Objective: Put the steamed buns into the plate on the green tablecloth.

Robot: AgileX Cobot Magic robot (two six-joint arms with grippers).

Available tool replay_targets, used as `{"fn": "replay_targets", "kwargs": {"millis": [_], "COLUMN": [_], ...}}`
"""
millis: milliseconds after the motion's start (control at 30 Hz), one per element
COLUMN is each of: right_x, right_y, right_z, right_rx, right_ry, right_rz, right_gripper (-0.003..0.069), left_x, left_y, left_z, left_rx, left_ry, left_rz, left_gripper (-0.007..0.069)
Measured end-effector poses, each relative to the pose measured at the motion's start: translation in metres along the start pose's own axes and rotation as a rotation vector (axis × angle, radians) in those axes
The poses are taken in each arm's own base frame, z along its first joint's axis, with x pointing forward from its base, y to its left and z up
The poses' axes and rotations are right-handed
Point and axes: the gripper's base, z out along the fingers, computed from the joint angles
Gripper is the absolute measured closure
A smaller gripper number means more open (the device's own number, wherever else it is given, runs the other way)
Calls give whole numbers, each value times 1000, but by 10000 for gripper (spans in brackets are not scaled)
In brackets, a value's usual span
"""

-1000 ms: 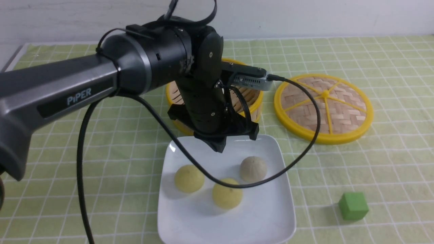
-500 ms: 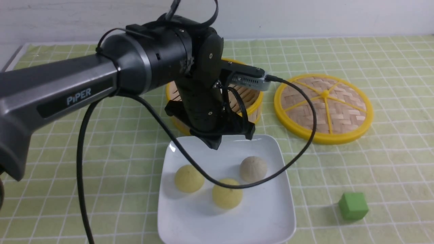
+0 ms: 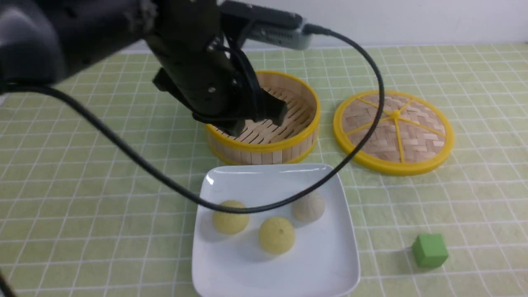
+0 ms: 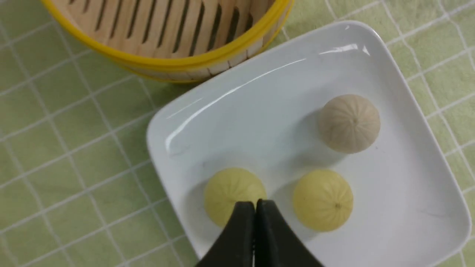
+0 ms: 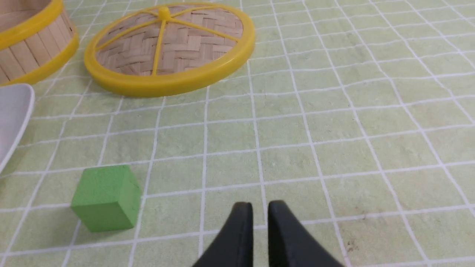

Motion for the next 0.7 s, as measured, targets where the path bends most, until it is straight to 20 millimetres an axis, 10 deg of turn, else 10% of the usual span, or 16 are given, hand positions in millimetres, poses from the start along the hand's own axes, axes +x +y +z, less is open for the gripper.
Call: {"fn": "replay_targets", "kwargs": {"millis": [333,700], "right_x": [0,0], "right_y": [0,0], "right_z": [0,0], "right_rx": [1,1], "right_ry": [1,2], "right_rz": [0,0], "right_gripper": [557,544], "left_x": [64,169], "left_y": [28,25], "left_z": [-115,-86], "left_rx": [-32,220], "left_ry": [-171,-570], "left_rz": [-22,-150], "left_gripper": [594,591]}}
